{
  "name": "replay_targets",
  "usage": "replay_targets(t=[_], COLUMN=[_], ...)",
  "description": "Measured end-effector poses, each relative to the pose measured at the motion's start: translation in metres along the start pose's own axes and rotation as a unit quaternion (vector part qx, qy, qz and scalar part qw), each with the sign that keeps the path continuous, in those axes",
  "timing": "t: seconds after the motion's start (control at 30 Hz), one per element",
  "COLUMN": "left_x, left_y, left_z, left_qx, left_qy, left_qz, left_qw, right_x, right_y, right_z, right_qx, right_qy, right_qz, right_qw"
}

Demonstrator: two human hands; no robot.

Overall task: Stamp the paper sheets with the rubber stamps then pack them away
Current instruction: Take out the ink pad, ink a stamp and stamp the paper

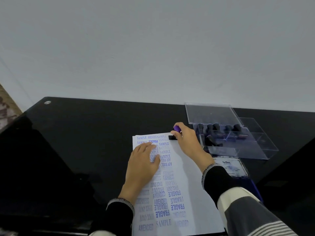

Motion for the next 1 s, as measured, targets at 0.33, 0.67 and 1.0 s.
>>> replay_targets(t=[0.33, 0.67, 1.0], left_x=[-0.0004, 0.0012, 0.0014], left_y=[-0.0005, 0.0001, 0.0003], left_z=[-0.0015, -0.0011, -0.0021], left_qx=[0.003, 0.005, 0.01], left_qy=[-0.008, -0.011, -0.017], left_qz=[0.003, 0.006, 0.007], left_qw=[1.0, 1.0, 1.0], right_x=[-0.0029, -0.0043, 0.0013], right_y=[0.0023, 0.0062, 0.006], right_z=[-0.0004, -0.0004, 0.0007], right_qx=[-0.049, -0.063, -0.09], right_qy=[-0.01, -0.015, -0.016], right_qz=[0.02, 0.003, 0.005], right_qw=[0.999, 0.998, 0.996])
Point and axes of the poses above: each hand's wrist, its own x-axis towards the middle knuckle, its own y-axis out of the palm, z = x × y, the point moved 1 cm from there along x, towards the middle knuckle, and after that the axes turned 6 degrees about -y, right-handed, at the moved point
